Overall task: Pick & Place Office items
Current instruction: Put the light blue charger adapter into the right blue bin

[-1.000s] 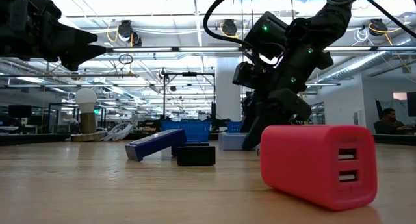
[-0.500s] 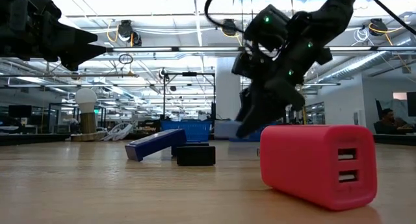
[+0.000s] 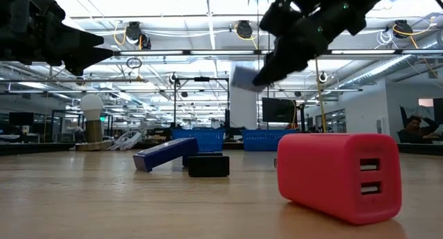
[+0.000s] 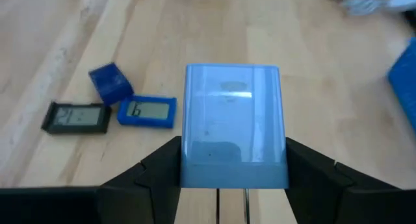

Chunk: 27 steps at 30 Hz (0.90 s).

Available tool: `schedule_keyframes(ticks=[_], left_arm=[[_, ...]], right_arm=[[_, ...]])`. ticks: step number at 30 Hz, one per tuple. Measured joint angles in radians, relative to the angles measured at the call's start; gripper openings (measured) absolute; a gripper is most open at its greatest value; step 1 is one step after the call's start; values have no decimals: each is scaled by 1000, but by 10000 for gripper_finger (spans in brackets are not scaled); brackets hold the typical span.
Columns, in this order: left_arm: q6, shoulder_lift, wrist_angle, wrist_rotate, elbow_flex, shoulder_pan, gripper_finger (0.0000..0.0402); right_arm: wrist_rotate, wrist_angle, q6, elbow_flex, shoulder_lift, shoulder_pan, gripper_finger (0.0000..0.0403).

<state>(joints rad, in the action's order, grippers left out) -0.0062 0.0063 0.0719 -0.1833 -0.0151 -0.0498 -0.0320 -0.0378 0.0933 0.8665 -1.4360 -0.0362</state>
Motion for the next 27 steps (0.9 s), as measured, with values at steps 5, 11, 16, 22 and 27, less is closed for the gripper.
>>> schedule_keyframes(ticks=[5,11,16,22,27], left_arm=[[-1,0,0,0,0,0,255],[0,0,-1,0,0,0,255],[0,0,-1,0,0,0,255],[1,0,-1,0,0,0,255],[1,0,-1,0,0,0,255]], right_arm=[[3,69,1,0,97,-37,209],[4,96,-25,0,163,-110,209],[4,104,-52,0,165,-190,209],[4,120,-55,1,155,-295,209],[5,122,-56,1,156,-381,209]])
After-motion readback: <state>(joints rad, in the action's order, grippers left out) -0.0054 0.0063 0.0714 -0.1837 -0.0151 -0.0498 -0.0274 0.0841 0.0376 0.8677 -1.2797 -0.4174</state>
